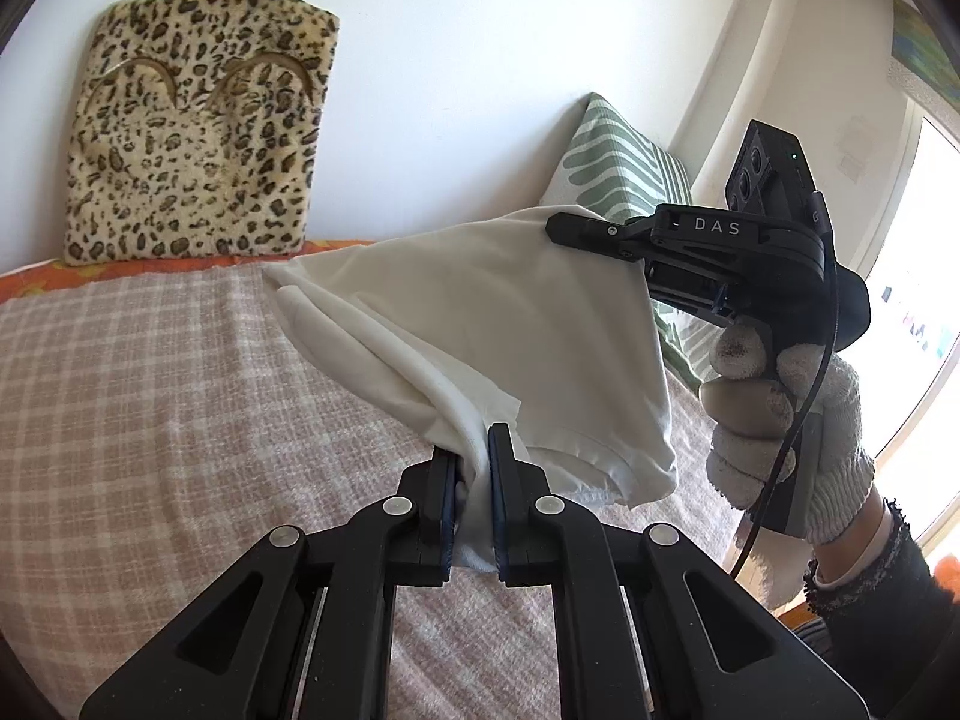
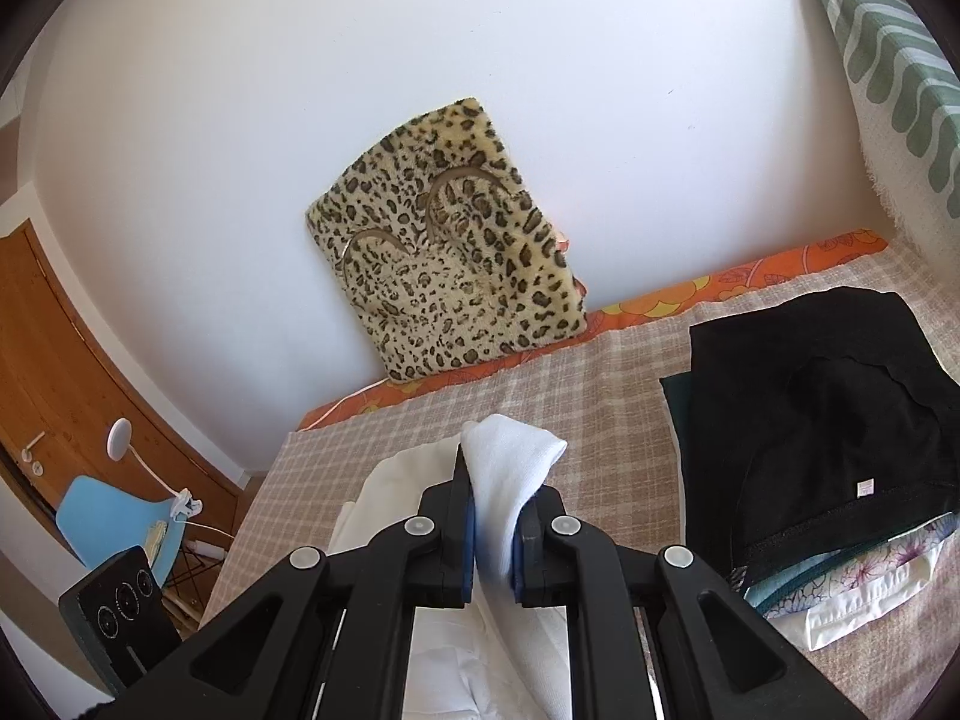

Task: Fold small clothes
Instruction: 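Lift and carry the folded shirt onto the clothes stack by the green pillow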

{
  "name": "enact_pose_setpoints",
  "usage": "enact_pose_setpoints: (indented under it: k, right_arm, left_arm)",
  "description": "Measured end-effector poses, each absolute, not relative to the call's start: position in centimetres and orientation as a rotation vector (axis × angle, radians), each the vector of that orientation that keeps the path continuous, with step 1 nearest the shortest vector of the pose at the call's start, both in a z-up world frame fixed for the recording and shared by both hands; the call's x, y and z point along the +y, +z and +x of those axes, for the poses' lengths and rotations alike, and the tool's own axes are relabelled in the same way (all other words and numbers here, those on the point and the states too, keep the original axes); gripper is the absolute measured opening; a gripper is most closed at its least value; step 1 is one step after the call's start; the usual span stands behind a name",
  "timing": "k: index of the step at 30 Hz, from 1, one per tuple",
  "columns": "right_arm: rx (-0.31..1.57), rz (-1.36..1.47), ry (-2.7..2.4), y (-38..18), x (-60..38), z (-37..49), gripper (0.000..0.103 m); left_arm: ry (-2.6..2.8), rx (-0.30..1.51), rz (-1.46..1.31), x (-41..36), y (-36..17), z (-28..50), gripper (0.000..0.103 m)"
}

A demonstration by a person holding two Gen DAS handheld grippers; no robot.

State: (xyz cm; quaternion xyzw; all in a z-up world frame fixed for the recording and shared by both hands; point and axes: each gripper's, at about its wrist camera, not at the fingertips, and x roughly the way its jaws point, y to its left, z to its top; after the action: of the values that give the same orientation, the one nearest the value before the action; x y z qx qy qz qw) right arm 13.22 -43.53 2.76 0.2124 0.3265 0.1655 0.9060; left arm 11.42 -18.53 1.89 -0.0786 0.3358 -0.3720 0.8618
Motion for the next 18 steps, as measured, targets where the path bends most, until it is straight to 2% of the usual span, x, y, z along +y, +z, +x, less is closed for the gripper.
enact_pose_setpoints:
  k: [18]
  right_arm:
    - [0.608,0.466,0.169,3.2,-57.9,17.9,0.006]
  left_arm:
    - [-0.887,0.659,-0.145,-31.8,3.0,17.5,0.008]
